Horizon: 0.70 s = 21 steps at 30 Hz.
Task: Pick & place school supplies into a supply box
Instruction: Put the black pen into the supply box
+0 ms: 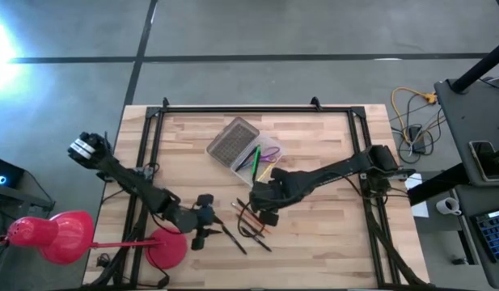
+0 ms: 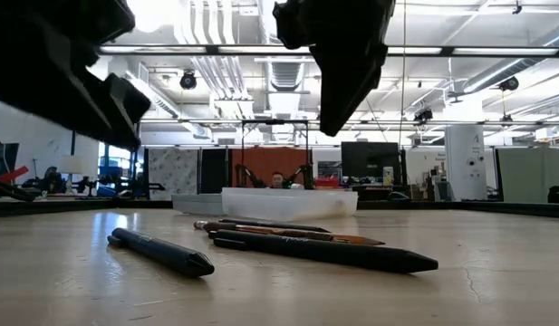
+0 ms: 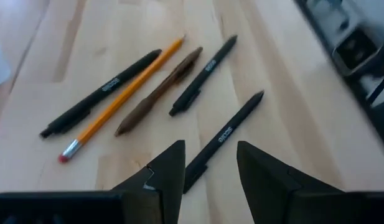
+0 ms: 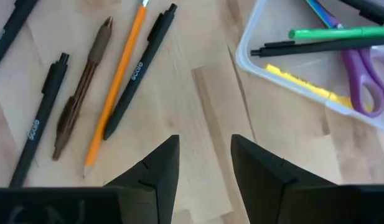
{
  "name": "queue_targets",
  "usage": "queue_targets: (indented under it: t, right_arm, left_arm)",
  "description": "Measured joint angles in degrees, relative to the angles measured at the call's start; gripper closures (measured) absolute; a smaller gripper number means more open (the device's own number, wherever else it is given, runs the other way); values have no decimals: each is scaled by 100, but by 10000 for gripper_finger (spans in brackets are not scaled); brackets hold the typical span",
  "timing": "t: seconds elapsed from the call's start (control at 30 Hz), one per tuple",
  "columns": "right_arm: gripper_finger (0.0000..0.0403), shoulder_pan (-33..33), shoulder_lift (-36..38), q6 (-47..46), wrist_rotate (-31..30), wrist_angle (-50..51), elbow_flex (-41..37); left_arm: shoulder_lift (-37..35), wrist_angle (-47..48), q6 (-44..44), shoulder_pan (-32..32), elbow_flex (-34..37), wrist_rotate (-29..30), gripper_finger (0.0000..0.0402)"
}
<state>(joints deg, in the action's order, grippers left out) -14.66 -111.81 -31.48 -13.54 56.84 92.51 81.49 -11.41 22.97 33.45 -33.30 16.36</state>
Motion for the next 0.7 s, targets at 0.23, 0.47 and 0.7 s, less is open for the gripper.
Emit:
queue_targets:
  t: [0.23,0.47,0.7]
  right_arm:
    - [268,2,0,-117,-13,53,-7]
    - [268,2,0,-192,-96,133,-37]
    - [268,2,0,-206,-291,125,-50]
  left_arm:
    - [860,16,-1060,-11,-515,-401,272]
    - [1470,97,-1476,-24,-958,-665,272]
    - [1865,48,-1500,-222,-1024,-662,272]
